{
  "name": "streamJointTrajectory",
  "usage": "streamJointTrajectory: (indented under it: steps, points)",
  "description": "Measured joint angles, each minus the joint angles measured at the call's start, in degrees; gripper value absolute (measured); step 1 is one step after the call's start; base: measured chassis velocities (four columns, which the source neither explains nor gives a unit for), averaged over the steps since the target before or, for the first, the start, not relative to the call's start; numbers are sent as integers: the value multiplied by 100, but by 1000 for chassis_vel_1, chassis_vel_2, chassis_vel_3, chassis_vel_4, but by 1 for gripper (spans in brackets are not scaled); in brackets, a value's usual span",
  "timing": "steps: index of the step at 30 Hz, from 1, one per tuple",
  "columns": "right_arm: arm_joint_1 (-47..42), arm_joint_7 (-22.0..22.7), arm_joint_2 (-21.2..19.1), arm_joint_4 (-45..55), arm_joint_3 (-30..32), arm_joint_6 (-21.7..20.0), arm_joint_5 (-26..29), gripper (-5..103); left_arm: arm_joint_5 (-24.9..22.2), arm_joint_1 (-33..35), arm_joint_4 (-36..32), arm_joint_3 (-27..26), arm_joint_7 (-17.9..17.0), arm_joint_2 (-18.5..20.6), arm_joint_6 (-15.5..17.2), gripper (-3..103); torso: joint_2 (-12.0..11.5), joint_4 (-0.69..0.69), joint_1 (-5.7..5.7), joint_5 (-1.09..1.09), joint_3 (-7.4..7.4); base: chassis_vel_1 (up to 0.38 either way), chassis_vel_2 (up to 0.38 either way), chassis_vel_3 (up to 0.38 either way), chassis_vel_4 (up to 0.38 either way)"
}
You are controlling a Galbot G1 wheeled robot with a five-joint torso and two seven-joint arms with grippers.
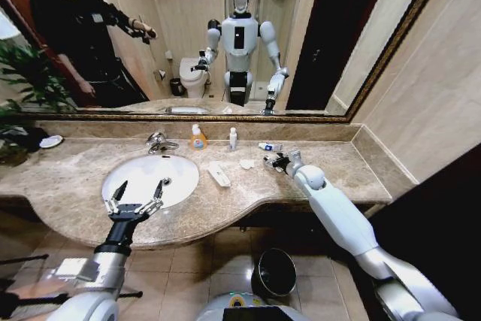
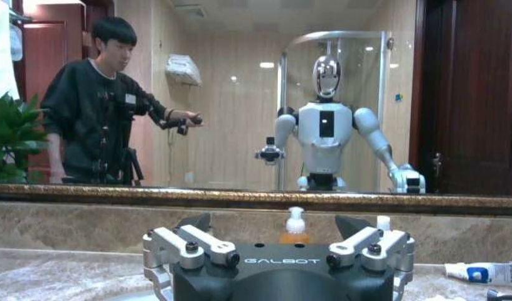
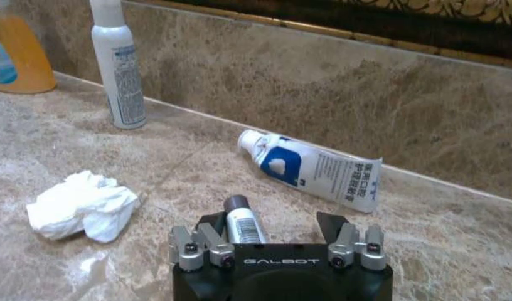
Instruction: Pick up the trash from the sink and place it in the trash bin.
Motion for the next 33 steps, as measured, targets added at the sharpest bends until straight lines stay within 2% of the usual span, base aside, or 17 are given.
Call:
streamJointTrajectory:
  steps: [4,6,9,12,13,15,18,19,22,23,25,27,28,31,33]
  points:
    - [-128,-12,-99,110,1,19,-41,70,0,0,0,0,0,0,0,100,1,0,0,-1,-1,0,0,0,0]
    - [-147,-18,-112,119,4,30,-51,70,0,0,0,0,0,0,0,100,1,0,-1,-1,-1,0,0,0,0]
    - [-210,-39,-137,136,55,54,-61,57,0,0,0,0,0,0,0,100,2,1,-1,-1,-1,0,0,0,0]
    - [-236,-59,-158,150,73,54,-58,51,0,0,0,0,0,0,0,100,2,1,-1,-1,-1,0,0,0,0]
    - [-258,-76,-177,163,82,54,-54,40,0,0,-1,0,0,0,0,100,2,0,-1,-1,-1,0,0,0,0]
    - [-269,-79,-181,174,86,55,-47,40,0,0,0,0,0,0,0,100,1,1,-1,-1,-1,0,0,0,0]
    - [-330,-69,-187,231,128,62,14,24,0,0,0,0,0,0,0,100,1,0,-1,0,-1,0,0,0,0]
    - [-330,-69,-187,231,128,62,14,24,0,0,0,0,0,0,0,100,1,0,-1,0,-1,0,0,0,0]
    - [-473,49,-208,471,326,76,192,13,0,0,0,0,0,0,0,100,0,0,1,2,2,0,0,0,0]
    - [-473,49,-208,471,326,76,192,13,0,0,0,0,0,0,0,100,0,0,1,2,2,0,0,0,0]
    - [-758,-68,-329,911,750,74,304,6,0,0,0,0,0,0,0,100,0,1,1,0,1,0,0,0,0]
    - [-921,-166,-389,1101,945,72,333,6,0,0,0,0,0,0,0,100,0,1,1,-1,1,0,0,0,0]
    - [-1295,-297,-528,1470,1318,78,406,2,0,0,0,-1,-1,0,0,100,0,1,1,1,1,0,0,0,0]
    - [-1867,-427,-712,1954,1827,204,515,1,0,0,0,0,0,0,0,100,0,-2,1,2,1,0,0,0,0]
    - [-2515,-802,-855,2408,2453,356,658,1,0,0,0,0,0,0,0,100,0,-3,-1,-2,-1,0,0,0,0]
